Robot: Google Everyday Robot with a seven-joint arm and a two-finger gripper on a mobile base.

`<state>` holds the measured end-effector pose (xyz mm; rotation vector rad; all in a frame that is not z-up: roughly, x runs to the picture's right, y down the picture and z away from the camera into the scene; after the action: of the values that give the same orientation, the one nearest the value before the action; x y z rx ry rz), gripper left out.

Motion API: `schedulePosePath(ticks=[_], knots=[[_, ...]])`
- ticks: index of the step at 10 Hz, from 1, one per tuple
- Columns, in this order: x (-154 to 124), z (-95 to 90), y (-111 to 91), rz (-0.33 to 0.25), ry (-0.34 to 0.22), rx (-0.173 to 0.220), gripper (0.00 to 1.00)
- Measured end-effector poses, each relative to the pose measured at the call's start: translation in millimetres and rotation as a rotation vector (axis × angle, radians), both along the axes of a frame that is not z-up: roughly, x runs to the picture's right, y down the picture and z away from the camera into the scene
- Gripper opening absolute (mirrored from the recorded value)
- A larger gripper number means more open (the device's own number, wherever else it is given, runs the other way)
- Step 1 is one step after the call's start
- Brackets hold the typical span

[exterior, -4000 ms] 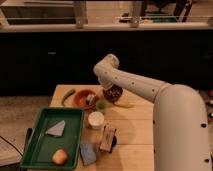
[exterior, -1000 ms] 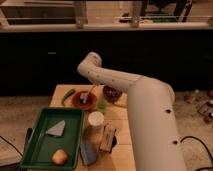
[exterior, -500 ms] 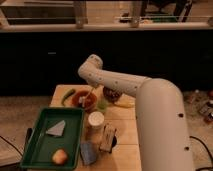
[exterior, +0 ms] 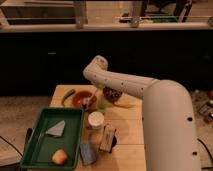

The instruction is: Wipe red bowl with brush

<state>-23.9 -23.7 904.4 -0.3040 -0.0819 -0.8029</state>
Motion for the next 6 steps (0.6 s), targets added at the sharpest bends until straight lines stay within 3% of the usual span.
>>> schedulePosePath(ticks=[4,6], knots=[[14.0,14.8,-19.0,0.040,0.066,0.024,0.09],[5.1,21.8,-27.5,0.046,0.070,0.034,0.09]])
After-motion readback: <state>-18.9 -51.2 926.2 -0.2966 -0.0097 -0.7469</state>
